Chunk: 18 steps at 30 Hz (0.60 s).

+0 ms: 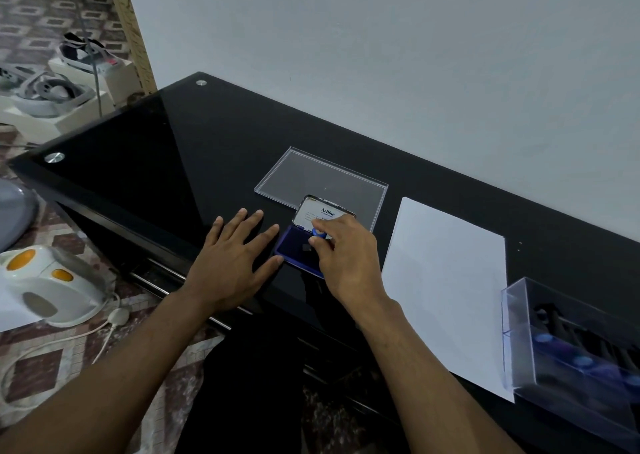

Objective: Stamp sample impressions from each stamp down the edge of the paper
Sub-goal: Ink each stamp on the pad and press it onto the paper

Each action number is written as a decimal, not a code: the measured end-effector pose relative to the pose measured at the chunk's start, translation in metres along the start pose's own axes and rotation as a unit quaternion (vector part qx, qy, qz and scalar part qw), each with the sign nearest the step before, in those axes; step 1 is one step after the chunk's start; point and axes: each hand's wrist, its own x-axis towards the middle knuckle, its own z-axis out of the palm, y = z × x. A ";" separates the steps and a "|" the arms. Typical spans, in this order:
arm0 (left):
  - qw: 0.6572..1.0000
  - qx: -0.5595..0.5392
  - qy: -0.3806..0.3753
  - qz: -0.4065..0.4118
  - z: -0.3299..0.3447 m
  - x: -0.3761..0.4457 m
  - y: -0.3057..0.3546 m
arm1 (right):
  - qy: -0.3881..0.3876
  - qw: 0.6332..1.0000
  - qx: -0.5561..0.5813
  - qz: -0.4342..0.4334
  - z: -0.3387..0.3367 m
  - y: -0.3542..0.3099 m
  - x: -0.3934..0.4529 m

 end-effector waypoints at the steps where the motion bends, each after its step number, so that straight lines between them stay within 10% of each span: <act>1: 1.000 -0.016 0.003 -0.003 -0.001 0.000 0.000 | 0.013 1.000 0.014 -0.004 -0.001 0.002 -0.002; 18: 0.987 -0.078 0.000 0.142 -0.007 0.022 0.156 | 0.152 0.985 0.003 0.077 -0.096 0.108 -0.094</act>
